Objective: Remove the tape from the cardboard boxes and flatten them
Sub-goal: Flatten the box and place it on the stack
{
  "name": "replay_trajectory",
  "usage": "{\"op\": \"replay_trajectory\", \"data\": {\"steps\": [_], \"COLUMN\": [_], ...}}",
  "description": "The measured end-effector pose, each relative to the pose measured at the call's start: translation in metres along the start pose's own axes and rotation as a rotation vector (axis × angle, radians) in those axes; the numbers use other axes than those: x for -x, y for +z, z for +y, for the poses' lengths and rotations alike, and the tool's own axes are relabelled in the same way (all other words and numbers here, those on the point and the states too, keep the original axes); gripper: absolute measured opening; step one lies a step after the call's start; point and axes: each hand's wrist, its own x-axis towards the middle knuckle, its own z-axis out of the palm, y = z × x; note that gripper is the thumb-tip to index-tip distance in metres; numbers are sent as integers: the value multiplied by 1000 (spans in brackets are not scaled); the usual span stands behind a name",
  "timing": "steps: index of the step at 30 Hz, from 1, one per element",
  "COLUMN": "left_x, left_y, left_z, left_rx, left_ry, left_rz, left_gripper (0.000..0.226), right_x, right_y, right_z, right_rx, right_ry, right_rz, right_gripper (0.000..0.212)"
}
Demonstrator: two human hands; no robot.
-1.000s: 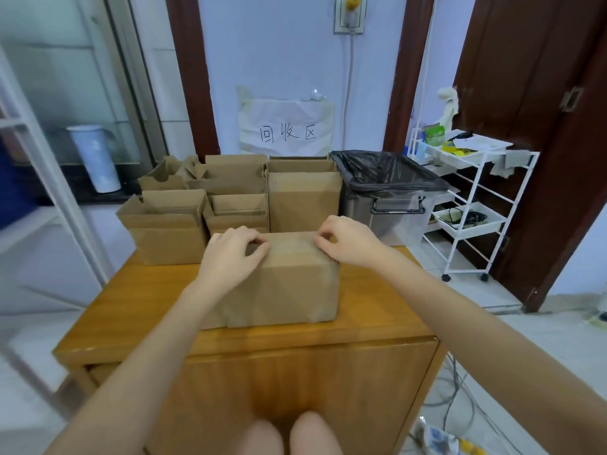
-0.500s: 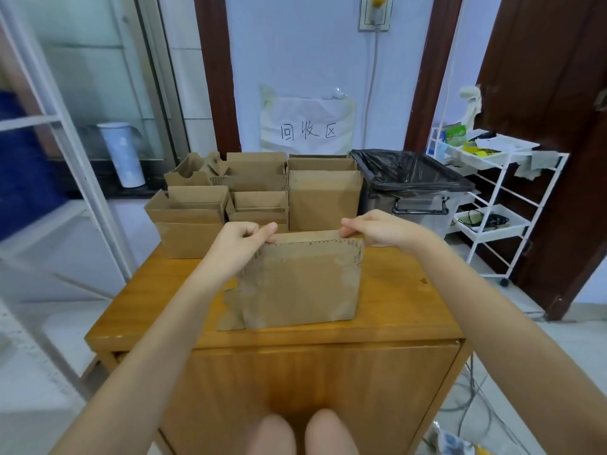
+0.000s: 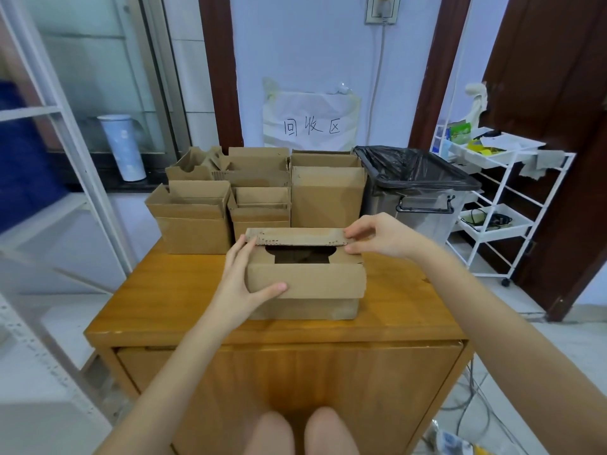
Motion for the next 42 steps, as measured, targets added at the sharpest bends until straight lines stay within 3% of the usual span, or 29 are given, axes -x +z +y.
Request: {"op": "replay_trajectory", "data": {"steps": [8, 13, 17, 29, 32, 37, 40, 42], "left_x": [9, 12, 14, 14, 12, 0, -7, -15], "left_y": [19, 19, 19, 16, 10, -4, -12, -17], "left_z": [-9, -8, -5, 3, 6, 19, 32, 39], "left_rx": [42, 52, 42, -10, -52, -165, -178, -190], "left_ry": [43, 31, 22, -44, -77, -72, -113, -148], "left_rz": [198, 216, 217, 175, 135, -5, -111, -192], "left_gripper": [71, 59, 59, 59, 66, 75, 85, 90], "right_x": [0, -8, -32, -55, -54, -37, -17, -6], "right_y": [10, 6, 1, 23, 20, 15, 16, 19], "right_z": [-3, -5, -3, 4, 0, -15, -29, -40], "right_rx": [165, 55, -12, -436, -312, 108, 336, 456], "right_ry": [-84, -102, 21, 574, 459, 270, 234, 293], "right_rz": [165, 325, 389, 185, 256, 473, 420, 274], "right_gripper": [22, 6, 9, 34, 37, 41, 51, 70]}}
